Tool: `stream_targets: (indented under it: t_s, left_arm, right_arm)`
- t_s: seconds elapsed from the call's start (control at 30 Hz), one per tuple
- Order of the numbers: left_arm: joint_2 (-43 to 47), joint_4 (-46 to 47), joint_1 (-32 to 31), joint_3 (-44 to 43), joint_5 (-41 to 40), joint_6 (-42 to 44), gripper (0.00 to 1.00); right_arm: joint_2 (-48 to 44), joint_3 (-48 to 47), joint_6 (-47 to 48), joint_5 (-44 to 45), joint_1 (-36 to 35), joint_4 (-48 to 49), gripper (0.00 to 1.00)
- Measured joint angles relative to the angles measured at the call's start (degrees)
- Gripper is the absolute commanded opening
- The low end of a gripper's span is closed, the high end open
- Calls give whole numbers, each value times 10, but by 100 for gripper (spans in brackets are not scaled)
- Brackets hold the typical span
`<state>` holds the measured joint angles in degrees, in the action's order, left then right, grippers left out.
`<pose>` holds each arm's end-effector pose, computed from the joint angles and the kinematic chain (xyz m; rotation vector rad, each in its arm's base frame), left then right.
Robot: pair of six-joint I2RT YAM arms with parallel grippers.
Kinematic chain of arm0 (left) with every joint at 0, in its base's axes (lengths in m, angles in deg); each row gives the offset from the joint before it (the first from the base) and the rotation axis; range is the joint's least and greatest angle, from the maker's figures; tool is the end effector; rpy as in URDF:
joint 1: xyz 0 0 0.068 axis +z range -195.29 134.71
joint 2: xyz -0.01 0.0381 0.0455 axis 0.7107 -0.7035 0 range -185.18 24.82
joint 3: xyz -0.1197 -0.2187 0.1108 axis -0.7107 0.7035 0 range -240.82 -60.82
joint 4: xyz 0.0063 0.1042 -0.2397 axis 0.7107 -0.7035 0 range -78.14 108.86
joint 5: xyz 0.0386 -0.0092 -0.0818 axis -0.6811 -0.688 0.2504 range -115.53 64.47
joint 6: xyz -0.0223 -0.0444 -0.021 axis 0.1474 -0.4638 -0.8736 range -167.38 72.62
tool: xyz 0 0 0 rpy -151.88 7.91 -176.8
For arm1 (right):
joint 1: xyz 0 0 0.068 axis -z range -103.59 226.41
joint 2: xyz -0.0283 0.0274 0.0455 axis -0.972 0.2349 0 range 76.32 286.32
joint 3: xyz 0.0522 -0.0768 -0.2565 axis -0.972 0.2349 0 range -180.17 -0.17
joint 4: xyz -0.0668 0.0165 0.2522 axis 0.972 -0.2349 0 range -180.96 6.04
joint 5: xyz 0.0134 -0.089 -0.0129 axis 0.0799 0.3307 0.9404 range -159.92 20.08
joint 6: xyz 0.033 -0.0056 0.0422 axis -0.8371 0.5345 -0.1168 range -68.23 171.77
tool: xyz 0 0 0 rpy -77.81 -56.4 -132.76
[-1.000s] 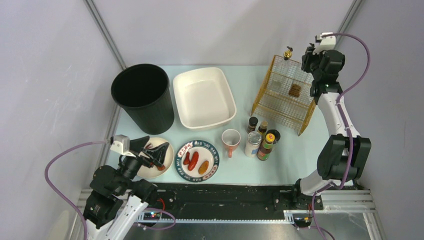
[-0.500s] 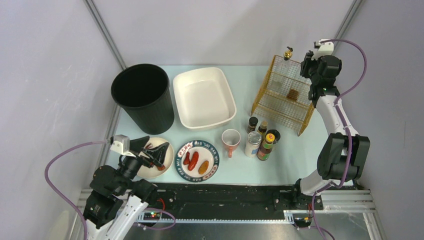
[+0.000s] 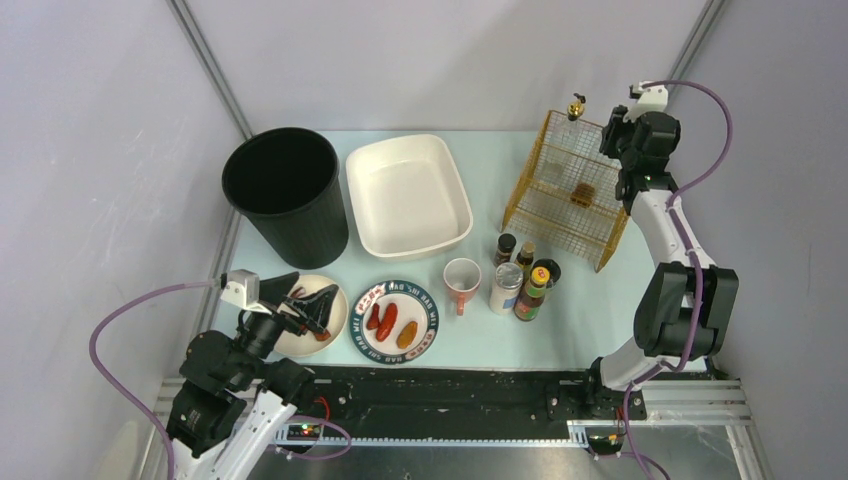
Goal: Clear the kitchen counter
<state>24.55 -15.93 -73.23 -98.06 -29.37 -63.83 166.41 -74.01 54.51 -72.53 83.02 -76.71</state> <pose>0.0234 -0.0097 0.3141 0.1020 1.5564 -0.5634 0.3782 -0.0421 0.3495 0.0246 1.7282 -0.0810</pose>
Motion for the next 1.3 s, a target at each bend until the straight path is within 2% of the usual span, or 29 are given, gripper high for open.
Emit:
stream_targets:
  t_s: [0.13, 0.37, 0.5, 0.73, 1.03, 1.3]
  left_arm:
    - [0, 0, 0, 0, 0, 0, 98]
    - [0, 0, 0, 0, 0, 0, 98]
    - [0, 0, 0, 0, 0, 0, 98]
    - [0, 0, 0, 0, 0, 0, 98]
    - [0, 0, 0, 0, 6, 0, 98]
    - [0, 0, 0, 0, 10, 0, 98]
  right_arm:
    - [5, 1, -5, 7, -1, 0, 39]
    - [5, 1, -7, 19, -13, -1, 60]
    - [5, 1, -6, 38, -24, -1, 67]
    - [-17, 1, -2, 79, -36, -29, 71]
    - [-116, 18, 0, 172, -65, -115, 71]
    - [-234, 56, -4, 195, -164, -204, 70]
